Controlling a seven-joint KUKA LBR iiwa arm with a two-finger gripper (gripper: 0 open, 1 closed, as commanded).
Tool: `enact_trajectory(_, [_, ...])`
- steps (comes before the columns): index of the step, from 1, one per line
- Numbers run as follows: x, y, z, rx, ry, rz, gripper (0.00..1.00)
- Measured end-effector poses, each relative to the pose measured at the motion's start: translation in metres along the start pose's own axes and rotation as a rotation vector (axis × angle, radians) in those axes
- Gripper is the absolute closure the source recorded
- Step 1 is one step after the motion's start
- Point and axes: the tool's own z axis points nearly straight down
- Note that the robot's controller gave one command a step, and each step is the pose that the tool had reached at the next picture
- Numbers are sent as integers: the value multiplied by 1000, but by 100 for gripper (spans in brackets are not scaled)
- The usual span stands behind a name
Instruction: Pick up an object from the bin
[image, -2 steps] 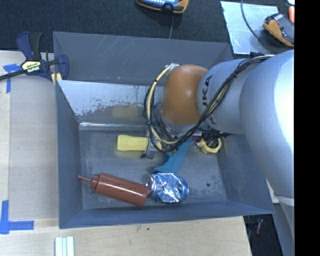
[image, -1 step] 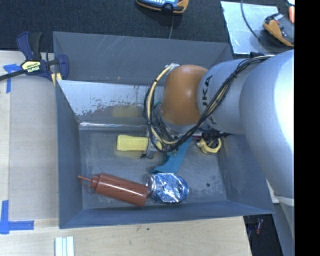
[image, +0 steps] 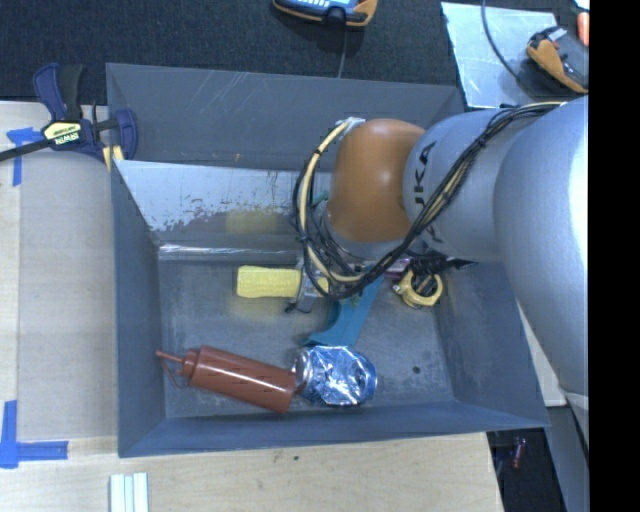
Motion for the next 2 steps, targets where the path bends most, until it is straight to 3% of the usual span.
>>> enact_trajectory(2, [-1,0,-64,0,-2,-1,100])
